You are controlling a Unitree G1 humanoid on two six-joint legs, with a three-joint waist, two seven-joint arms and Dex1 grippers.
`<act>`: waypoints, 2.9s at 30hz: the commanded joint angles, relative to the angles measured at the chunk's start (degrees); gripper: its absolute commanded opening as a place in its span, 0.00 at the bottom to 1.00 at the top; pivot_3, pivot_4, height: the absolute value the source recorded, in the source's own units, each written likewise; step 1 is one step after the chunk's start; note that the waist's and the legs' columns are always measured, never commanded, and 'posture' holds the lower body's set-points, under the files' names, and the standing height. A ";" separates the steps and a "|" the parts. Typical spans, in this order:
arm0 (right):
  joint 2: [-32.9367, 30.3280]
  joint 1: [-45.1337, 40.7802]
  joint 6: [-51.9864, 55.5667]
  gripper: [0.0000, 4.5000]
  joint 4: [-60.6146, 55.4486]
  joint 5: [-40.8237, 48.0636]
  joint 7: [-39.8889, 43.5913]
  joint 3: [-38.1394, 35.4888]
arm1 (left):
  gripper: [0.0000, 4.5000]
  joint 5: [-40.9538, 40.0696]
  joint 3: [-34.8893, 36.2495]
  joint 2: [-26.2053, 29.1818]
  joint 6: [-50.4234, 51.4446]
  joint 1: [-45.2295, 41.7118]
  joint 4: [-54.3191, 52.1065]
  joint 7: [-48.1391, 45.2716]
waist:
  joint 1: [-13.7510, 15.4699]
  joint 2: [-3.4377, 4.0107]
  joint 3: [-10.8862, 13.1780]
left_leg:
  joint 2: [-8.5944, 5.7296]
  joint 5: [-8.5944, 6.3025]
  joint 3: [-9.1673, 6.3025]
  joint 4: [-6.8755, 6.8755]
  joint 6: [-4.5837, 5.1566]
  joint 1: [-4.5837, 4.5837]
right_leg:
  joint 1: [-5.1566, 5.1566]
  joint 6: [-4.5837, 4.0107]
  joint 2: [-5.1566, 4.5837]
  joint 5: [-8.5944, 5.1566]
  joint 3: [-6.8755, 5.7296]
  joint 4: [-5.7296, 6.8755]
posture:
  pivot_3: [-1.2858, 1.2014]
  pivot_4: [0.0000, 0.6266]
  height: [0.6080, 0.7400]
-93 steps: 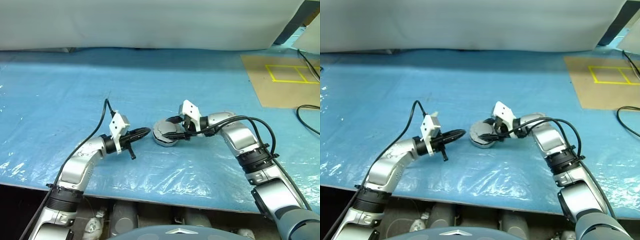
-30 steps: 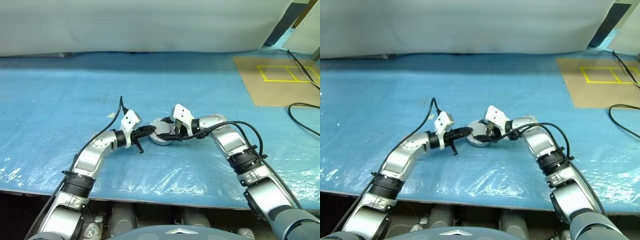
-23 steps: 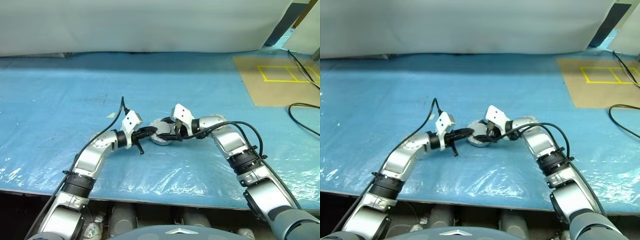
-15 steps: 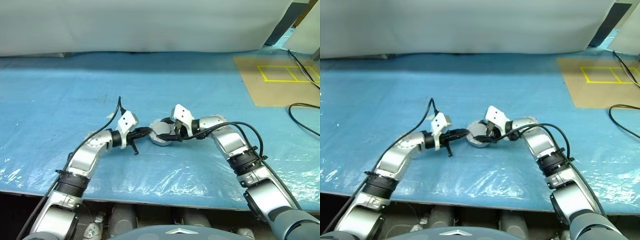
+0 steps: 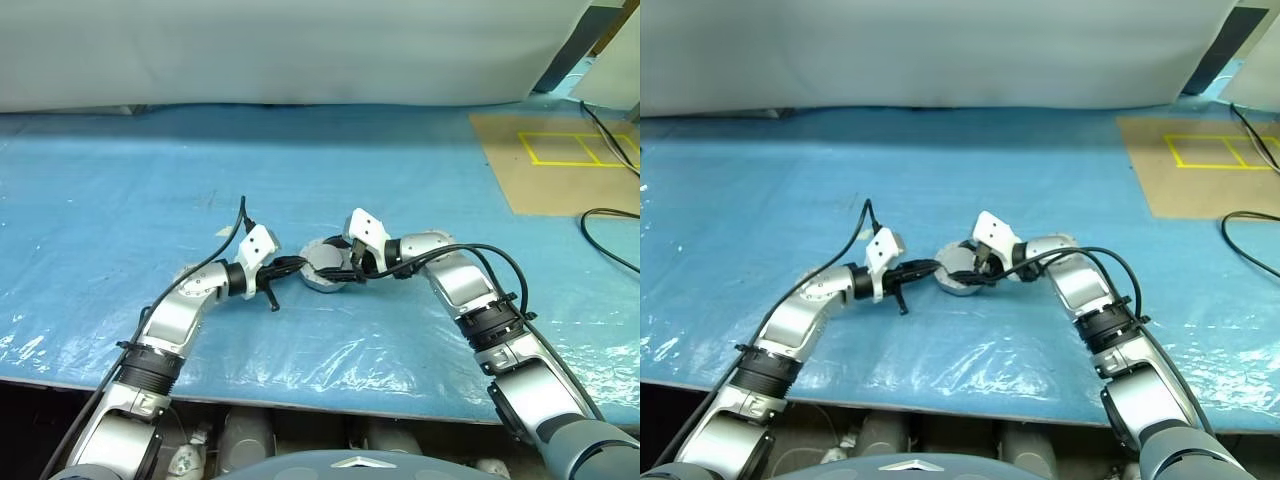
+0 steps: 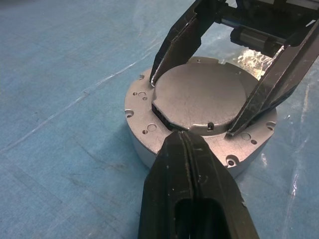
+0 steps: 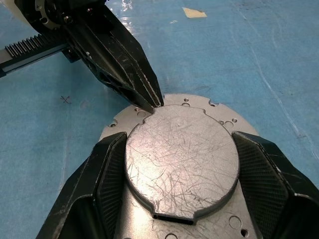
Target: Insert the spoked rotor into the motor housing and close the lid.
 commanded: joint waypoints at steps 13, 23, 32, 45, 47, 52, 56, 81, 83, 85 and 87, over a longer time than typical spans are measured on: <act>-1.64 3.02 6.70 0.94 -7.58 5.15 0.63 -5.11 | 0.00 1.20 -2.38 -0.18 -0.20 0.39 1.57 -2.35 | 1.16 0.02 -0.01 | -0.25 0.12 0.05 -0.21 -0.18 -0.50 | -0.36 0.04 -0.10 -0.05 0.02 -0.23 | 0.52 0.24 1.00; -0.04 2.57 15.25 0.94 -8.94 16.07 -3.13 -16.78 | 0.00 1.13 -2.29 0.07 0.26 0.83 0.81 -2.70 | 1.29 0.03 0.01 | -0.24 0.13 0.07 -0.21 -0.19 -0.55 | -0.43 0.05 -0.10 -0.05 0.01 -0.19 | 0.52 0.24 1.00; -2.49 4.43 42.02 0.94 -4.10 27.00 -3.66 -21.64 | 0.00 1.14 -2.19 0.43 0.36 0.98 0.42 -2.79 | 1.38 0.04 0.01 | -0.25 0.14 0.07 -0.22 -0.21 -0.55 | -0.41 0.04 -0.08 -0.04 -0.01 -0.18 | 0.52 0.24 1.00; 1.47 7.02 47.19 0.94 -2.36 30.52 -8.54 -23.48 | 0.00 1.13 -2.17 0.33 0.39 1.37 -0.15 -2.39 | 1.47 0.05 0.02 | -0.24 0.15 0.09 -0.19 -0.22 -0.54 | -0.44 0.04 -0.10 -0.04 -0.01 -0.12 | 0.52 0.24 1.00; 2.10 6.88 47.00 0.94 -0.74 30.57 -9.52 -24.30 | 0.00 1.12 -2.17 0.28 0.35 1.45 -0.14 -2.34 | 1.44 0.05 0.01 | -0.24 0.15 0.10 -0.19 -0.23 -0.53 | -0.43 0.04 -0.10 -0.04 -0.01 -0.11 | 0.52 0.24 1.00; 3.76 6.61 46.59 0.90 1.47 31.65 -10.52 -26.06 | 0.00 1.24 -2.38 0.23 0.28 1.66 -0.13 -2.26 | 1.41 0.05 0.01 | -0.23 0.15 0.11 -0.18 -0.22 -0.43 | -0.38 0.04 -0.10 -0.05 -0.01 -0.10 | 0.52 0.24 1.00; 5.04 6.69 46.78 0.65 1.11 33.14 -11.04 -27.14 | 0.00 1.19 -2.40 0.29 0.36 1.72 -0.31 -2.31 | 1.41 0.06 0.01 | -0.22 0.15 0.13 -0.17 -0.22 -0.43 | -0.38 0.04 -0.10 -0.05 -0.01 -0.10 | 0.52 0.24 1.00; 6.40 7.68 44.92 0.25 2.41 31.94 -14.47 -26.27 | 0.00 -6.51 3.56 -1.71 2.29 2.13 -6.02 -2.23 | 1.61 0.11 -0.03 | -0.20 0.15 0.70 -0.18 -0.22 -0.29 | -0.34 0.05 -0.14 -0.05 0.04 -0.07 | 0.52 0.24 1.00; 6.82 7.22 44.72 0.25 4.62 31.26 -15.70 -26.76 | 0.00 -10.25 5.70 -1.73 5.55 2.59 -9.56 -2.30 | 1.29 0.09 -0.02 | -0.18 0.15 0.71 -0.18 -0.22 -0.35 | -0.41 0.04 -0.13 -0.05 0.04 -0.06 | 0.52 0.24 1.00; 7.19 6.89 44.75 0.25 5.94 31.25 -16.25 -27.33 | 0.00 -12.65 7.21 -1.62 8.14 2.83 -11.61 -2.12 | 1.00 0.09 -0.01 | -0.13 0.15 0.75 -0.18 -0.23 -0.47 | -0.57 0.04 -0.07 -0.04 0.10 -0.02 | 0.52 0.24 1.00; 7.99 6.53 45.54 0.25 6.95 32.24 -16.99 -28.98 | 0.00 -14.44 8.99 -1.27 10.01 3.05 -12.58 -1.65 | 0.99 0.10 -0.01 | -0.03 0.15 0.80 -0.19 -0.23 -0.57 | -0.70 0.03 0.01 -0.04 0.11 -0.01 | 0.52 0.24 1.00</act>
